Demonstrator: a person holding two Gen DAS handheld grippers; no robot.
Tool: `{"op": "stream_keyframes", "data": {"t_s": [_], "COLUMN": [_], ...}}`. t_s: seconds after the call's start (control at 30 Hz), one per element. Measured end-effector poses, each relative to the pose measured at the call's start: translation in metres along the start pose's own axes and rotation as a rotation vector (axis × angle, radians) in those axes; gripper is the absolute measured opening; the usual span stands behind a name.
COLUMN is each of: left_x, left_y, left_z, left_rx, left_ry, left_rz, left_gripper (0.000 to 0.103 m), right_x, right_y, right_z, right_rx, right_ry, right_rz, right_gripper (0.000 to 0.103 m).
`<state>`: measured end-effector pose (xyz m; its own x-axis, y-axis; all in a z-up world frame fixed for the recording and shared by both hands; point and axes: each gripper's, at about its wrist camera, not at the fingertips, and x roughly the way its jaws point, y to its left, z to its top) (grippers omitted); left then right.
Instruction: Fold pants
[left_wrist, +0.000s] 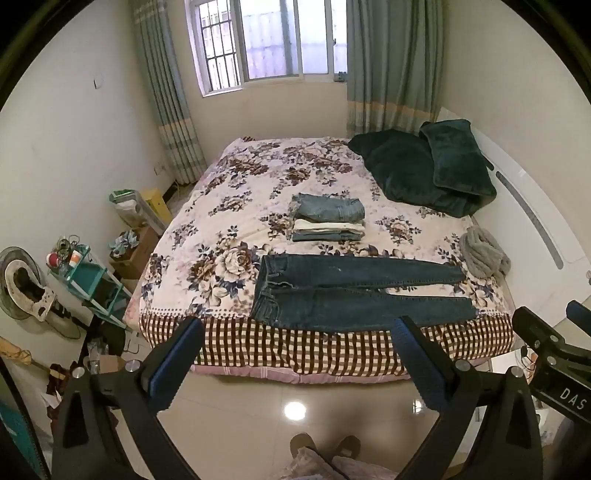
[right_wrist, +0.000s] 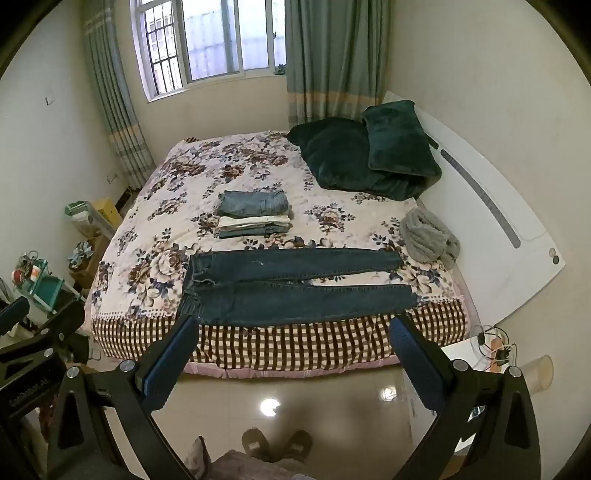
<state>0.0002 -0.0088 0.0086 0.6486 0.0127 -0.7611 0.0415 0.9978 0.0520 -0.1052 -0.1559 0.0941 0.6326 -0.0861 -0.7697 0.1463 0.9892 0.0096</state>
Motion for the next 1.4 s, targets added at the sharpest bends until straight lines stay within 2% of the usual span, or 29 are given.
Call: {"op": "stream_keyframes", "data": {"t_s": [0.1,0.43,1.4], "left_x": [-0.002,-0.005,-0.010], "left_y": [-0.002,-0.006,0.000], "left_z": [0.005,0.010,0.017], "left_rx": [0.003,0.013,0.016], "left_ry": [-0.006,-0.022,-0.029], "left_rz": [-0.004,-0.010,-0.009], "left_gripper": [0.103,0.103,0.103], "right_x": [-0.002,-0.005,-0.008], "right_y": [-0.005,-0.020,-0.017], "right_z": [-0.008,0.006,0.019], "right_rx": [0.004,0.016,0.020], "right_ry": [-0.005,-0.011,-0.014], "right_rz": [-0.001,0.003,0.013], "right_gripper": [0.103,0.103,0.103]}}
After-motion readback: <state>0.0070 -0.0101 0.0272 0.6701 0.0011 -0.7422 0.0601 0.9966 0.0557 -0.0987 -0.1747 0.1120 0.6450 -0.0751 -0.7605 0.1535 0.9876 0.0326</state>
